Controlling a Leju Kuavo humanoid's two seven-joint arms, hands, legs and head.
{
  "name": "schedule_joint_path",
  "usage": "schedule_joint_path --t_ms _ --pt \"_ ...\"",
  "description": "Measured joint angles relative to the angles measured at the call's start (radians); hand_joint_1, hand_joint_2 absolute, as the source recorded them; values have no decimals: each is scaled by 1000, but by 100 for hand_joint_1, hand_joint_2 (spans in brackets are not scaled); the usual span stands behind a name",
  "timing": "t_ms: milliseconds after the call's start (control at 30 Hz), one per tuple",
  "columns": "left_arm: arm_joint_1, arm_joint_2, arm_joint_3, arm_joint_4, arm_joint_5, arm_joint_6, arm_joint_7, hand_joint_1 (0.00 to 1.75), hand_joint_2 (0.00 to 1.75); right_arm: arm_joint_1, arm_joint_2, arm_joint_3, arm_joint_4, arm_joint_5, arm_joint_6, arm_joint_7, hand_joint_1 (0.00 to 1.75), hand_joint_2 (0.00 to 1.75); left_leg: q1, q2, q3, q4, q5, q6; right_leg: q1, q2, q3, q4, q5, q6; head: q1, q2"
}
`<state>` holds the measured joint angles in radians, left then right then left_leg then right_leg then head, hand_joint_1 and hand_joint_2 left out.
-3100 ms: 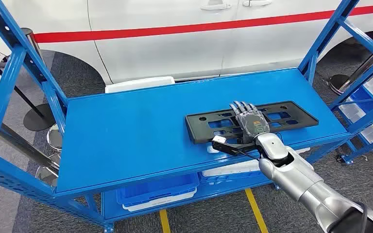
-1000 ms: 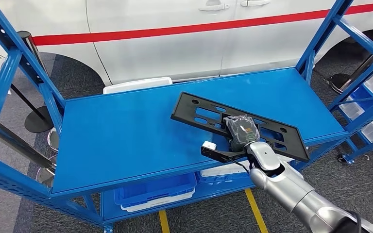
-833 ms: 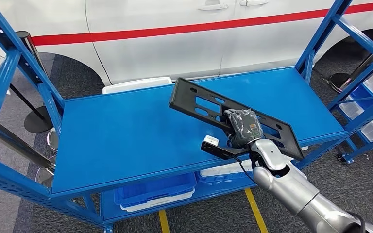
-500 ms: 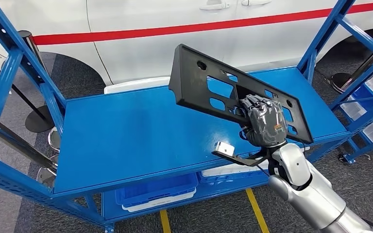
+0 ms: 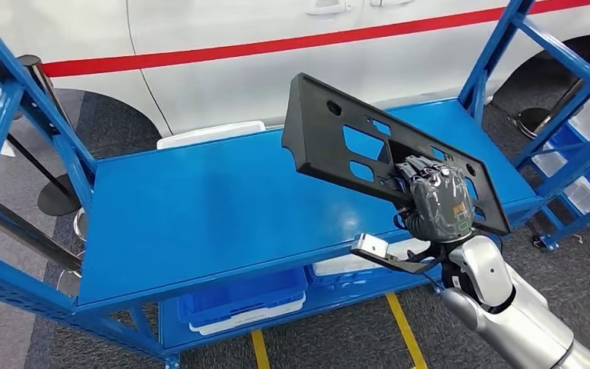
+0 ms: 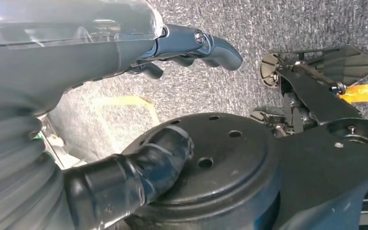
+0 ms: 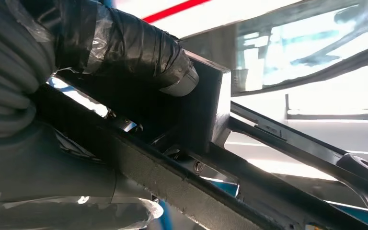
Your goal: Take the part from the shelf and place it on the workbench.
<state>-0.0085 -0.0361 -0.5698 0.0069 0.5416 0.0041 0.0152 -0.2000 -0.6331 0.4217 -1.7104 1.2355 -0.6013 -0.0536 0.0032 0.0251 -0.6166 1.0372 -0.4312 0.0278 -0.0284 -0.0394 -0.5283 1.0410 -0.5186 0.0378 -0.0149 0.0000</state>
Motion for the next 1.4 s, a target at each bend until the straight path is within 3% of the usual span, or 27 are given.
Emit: schedule_joint_path --t_ms 67,100,133,200,267,300,333,433,500,567,600,667,733,767,800,867,933,1000,1067,1100,1133,1200,1233,1267,1300,1333,1400 --pt "0 1 -1 0 -1 0 0 0 175 3 -3 -2 -3 -1 2 0 175 175 0 8 -5 2 2 -14 -2 14 -14 -2 11 -18 0 0" --pt "0 1 -1 0 -1 0 0 0 175 4 -4 -2 -5 -1 3 1 175 175 1 6 -12 13 -14 -20 -3 20 -22 -3 19 -29 0 0" --pt "0 2 -1 0 -2 0 0 0 175 5 -4 -2 -6 -1 3 1 175 175 1 0 -24 44 -46 -23 -4 25 -31 -5 28 -39 0 0" --pt "-1 2 -2 0 -2 0 0 0 175 7 -5 -3 -8 -1 4 1 175 175 2 -14 -61 159 -139 -26 1 38 -55 -4 46 -54 -1 0" --pt "-2 2 -3 0 -2 0 0 0 175 11 -5 -3 -8 -1 4 1 175 175 2 -19 -80 264 -194 -23 8 54 -82 -2 65 -59 0 0" --pt "-3 2 -3 0 -2 0 0 0 175 12 -5 -3 -8 -1 4 1 175 175 1 -20 -68 272 -192 -19 12 64 -95 0 74 -59 0 0" --pt "-3 2 -4 0 -2 0 1 0 175 12 -5 -3 -8 -1 5 1 175 175 0 -24 -36 241 -172 -13 15 74 -107 1 83 -58 0 0" --pt "-3 4 -9 0 -2 -1 2 0 175 11 -5 -4 -11 -6 10 0 175 175 -5 -70 105 39 -121 11 19 104 -135 5 109 -50 0 0" --pt "-4 6 -12 0 -2 -5 1 0 175 7 -5 -5 -14 -14 21 -1 175 175 -9 -89 139 -26 -118 16 16 121 -142 1 128 -39 0 0" --pt "-8 4 -15 0 -1 -10 -1 0 175 -1 -6 -6 -14 -23 35 -6 175 175 -9 -71 135 -39 -101 19 12 136 -145 -5 144 -25 0 0" --pt "-11 4 -17 0 0 -12 -3 0 175 -7 -8 -6 -13 -28 41 -10 175 175 -8 -58 132 -47 -90 25 12 127 -151 0 135 -19 1 0" --pt "-12 3 -18 0 2 -16 -7 0 175 -24 -11 -6 -10 -35 51 -18 175 175 -4 -30 118 -59 -64 37 12 86 -174 57 64 -12 4 0" --pt "-13 3 -18 0 2 -18 -9 0 175 -40 -10 -6 -6 -41 58 -23 175 175 -6 -4 93 -57 -45 42 7 54 -203 174 -28 -2 5 0" --pt "-13 4 -19 0 2 -19 -10 0 175 -45 -10 -6 -3 -45 61 -25 175 175 -7 9 78 -53 -37 40 2 48 -209 228 -47 5 6 0" --pt "-13 4 -19 0 2 -20 -11 0 175 -49 -10 -6 -1 -49 64 -27 175 175 -6 21 63 -48 -31 38 -3 45 -204 258 -41 11 5 0" --pt "-14 4 -21 0 2 -21 -13 0 175 -58 -10 -6 3 -58 68 -30 175 175 -4 45 34 -31 -22 31 -14 31 -143 217 8 23 5 0" --pt "-15 7 -22 0 1 -23 -16 0 175 -72 -10 -6 4 -66 75 -32 175 175 -5 65 10 -10 -17 21 -14 -7 -47 89 13 28 5 0" --pt "-15 10 -23 0 3 -25 -20 0 175 -82 -10 -6 4 -73 81 -33 175 175 -8 81 -1 1 -9 8 -4 -29 -6 13 -7 14 4 0" --pt "-15 11 -23 0 5 -27 -23 0 175 -88 -10 -5 5 -79 83 -34 175 175 -8 92 -4 2 1 -6 1 -16 -19 5 4 -13 4 0" --pt "-15 12 -23 0 6 -28 -24 0 175 -91 -10 -5 6 -83 83 -34 175 175 -6 80 -9 7 -6 -13 0 -8 -28 3 13 -25 4 0" --pt "-14 12 -23 0 8 -29 -25 0 175 -96 -10 -5 6 -86 84 -35 175 175 -4 56 -18 26 -33 -19 -1 -1 -39 1 24 -36 4 0" --pt "-12 12 -23 0 11 -32 -26 0 175 -106 -9 -3 7 -90 87 -36 175 175 -1 0 -44 114 -128 -26 1 16 -67 -1 50 -53 4 0" --pt "-12 12 -23 0 12 -34 -26 0 175 -110 -8 -1 7 -92 89 -36 175 175 -1 -15 -57 175 -176 -24 5 27 -83 -1 62 -58 4 0" --pt "-11 12 -23 0 14 -35 -26 0 175 -112 -7 0 7 -94 91 -36 175 175 -2 -20 -61 226 -204 -20 9 40 -99 -1 75 -59 4 0" --pt "-12 12 -23 0 14 -36 -26 0 175 -112 -7 1 7 -96 93 -36 175 175 -3 -22 -55 256 -211 -14 13 53 -116 0 88 -60 4 0" --pt "-12 12 -23 0 15 -36 -26 0 175 -113 -7 1 7 -98 95 -36 175 175 -4 -24 -33 254 -197 -8 15 66 -133 2 101 -60 4 0" --pt "-12 12 -24 0 15 -36 -26 0 175 -114 -7 2 7 -102 98 -36 175 175 -9 -39 51 161 -144 8 18 93 -162 4 126 -57 4 0"
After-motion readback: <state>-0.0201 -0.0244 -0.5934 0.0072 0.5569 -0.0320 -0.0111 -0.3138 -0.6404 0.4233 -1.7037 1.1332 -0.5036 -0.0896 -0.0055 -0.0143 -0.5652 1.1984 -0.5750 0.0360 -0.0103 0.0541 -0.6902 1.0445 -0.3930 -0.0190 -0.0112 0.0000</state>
